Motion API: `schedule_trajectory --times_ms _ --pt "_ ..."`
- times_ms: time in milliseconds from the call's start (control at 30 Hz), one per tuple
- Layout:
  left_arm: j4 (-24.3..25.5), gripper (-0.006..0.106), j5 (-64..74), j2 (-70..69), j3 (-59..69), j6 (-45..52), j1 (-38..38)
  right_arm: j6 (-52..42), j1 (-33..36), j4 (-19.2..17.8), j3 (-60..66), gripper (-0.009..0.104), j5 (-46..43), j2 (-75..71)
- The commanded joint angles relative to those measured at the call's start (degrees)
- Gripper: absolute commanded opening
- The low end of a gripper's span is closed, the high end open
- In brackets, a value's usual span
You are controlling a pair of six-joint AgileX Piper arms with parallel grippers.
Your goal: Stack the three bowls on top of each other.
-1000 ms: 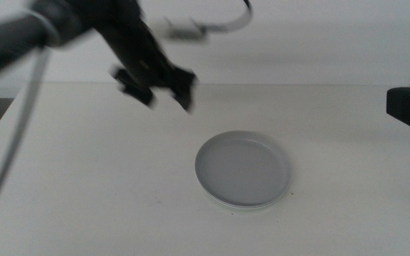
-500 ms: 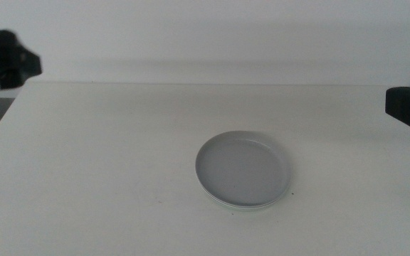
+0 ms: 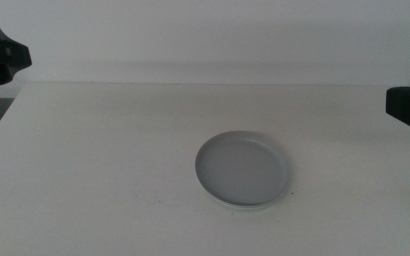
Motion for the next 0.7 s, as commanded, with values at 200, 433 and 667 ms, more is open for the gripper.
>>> schedule_trajectory --times_ms 200,433,667 --pt "-0.3 0.094 -1.8 -0.4 1.3 -0.2 0.1 -0.2 -1.7 -1.8 8.2 0.093 -7.4 -4.3" --pt "0.9 0.094 -15.4 -16.4 21.2 -0.2 0.1 -0.2 -15.3 -4.9 26.6 0.093 -18.1 -16.7" --pt "5.8 0.094 -18.7 -39.6 41.8 -0.2 0.1 -0.2 -23.3 -4.5 42.7 0.093 -21.4 -34.1"
